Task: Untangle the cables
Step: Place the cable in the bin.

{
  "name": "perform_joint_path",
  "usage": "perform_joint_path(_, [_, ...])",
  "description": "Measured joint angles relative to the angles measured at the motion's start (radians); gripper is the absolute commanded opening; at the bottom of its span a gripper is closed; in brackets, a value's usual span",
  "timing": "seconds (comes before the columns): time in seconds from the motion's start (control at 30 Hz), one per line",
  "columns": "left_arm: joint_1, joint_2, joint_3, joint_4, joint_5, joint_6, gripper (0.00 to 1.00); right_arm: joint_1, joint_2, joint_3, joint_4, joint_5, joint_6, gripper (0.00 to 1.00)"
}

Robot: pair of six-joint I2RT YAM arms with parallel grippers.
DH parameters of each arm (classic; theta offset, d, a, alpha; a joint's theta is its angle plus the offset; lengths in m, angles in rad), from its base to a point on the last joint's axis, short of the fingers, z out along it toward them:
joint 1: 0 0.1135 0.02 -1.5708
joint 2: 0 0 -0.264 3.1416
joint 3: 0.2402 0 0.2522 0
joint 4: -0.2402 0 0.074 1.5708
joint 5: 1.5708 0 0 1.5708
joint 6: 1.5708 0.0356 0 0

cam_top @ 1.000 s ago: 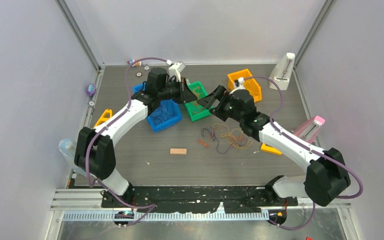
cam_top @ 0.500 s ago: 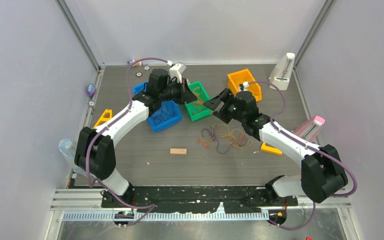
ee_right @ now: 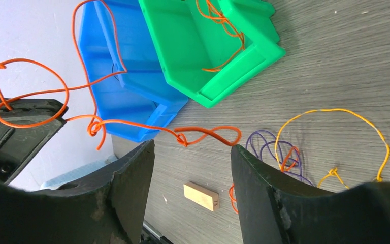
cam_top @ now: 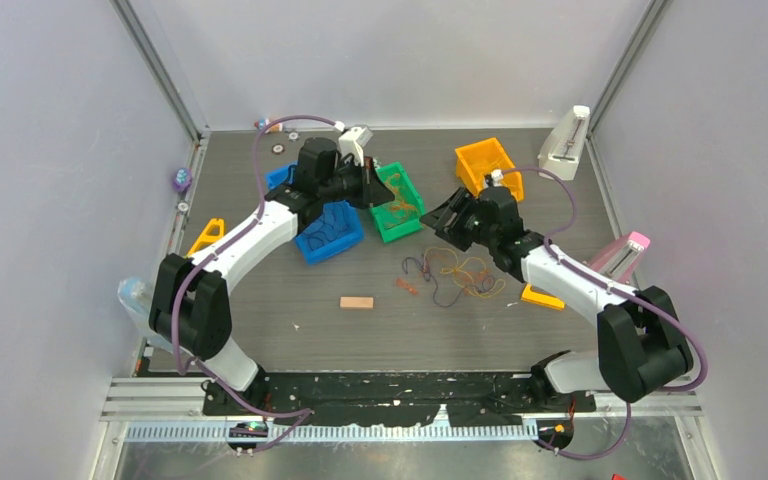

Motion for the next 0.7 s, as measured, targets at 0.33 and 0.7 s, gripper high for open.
perform_joint_path(0.33, [-0.014,0.0,0.0,0.0,-0.006,-0.007,0.0,-0.008,0.074,-0.013,0.051,-0.011,0.005,0.44])
perform_joint_path(0.7, [-0.024,0.095,0.055,-0.015,0.017,-0.01,0.0,-0.009,0.231,0.113,0.08,-0.015,-0.039,0.06])
